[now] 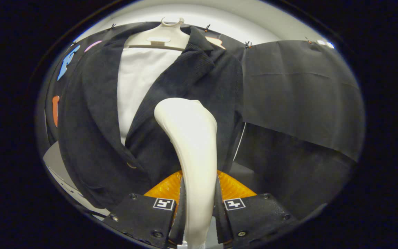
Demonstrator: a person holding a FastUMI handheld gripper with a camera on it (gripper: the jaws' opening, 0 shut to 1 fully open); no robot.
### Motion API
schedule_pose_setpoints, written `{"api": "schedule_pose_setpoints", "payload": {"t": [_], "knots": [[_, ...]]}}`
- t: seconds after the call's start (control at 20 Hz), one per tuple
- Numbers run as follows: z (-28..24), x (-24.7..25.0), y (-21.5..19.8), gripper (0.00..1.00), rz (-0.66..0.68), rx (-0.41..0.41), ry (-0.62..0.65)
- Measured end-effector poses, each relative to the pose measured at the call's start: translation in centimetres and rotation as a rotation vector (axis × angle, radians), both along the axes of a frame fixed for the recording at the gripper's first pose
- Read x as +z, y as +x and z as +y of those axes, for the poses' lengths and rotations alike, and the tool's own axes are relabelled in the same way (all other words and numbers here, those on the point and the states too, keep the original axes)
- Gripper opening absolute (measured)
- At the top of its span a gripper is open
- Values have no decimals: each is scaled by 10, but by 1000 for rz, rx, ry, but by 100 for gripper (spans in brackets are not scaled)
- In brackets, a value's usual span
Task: Iron the clothes twice with a garment steamer, once on the left side and once on the right side.
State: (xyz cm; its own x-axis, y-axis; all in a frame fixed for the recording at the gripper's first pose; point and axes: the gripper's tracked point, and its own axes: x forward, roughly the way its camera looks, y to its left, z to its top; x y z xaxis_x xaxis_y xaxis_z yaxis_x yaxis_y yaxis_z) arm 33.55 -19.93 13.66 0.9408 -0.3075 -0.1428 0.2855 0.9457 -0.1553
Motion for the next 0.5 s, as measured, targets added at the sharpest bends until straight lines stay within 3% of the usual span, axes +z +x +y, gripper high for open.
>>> {"api": "schedule_pose_setpoints", "payload": {"t": [0.5], "knots": [[-7, -38, 23, 39, 87, -39, -48]]}}
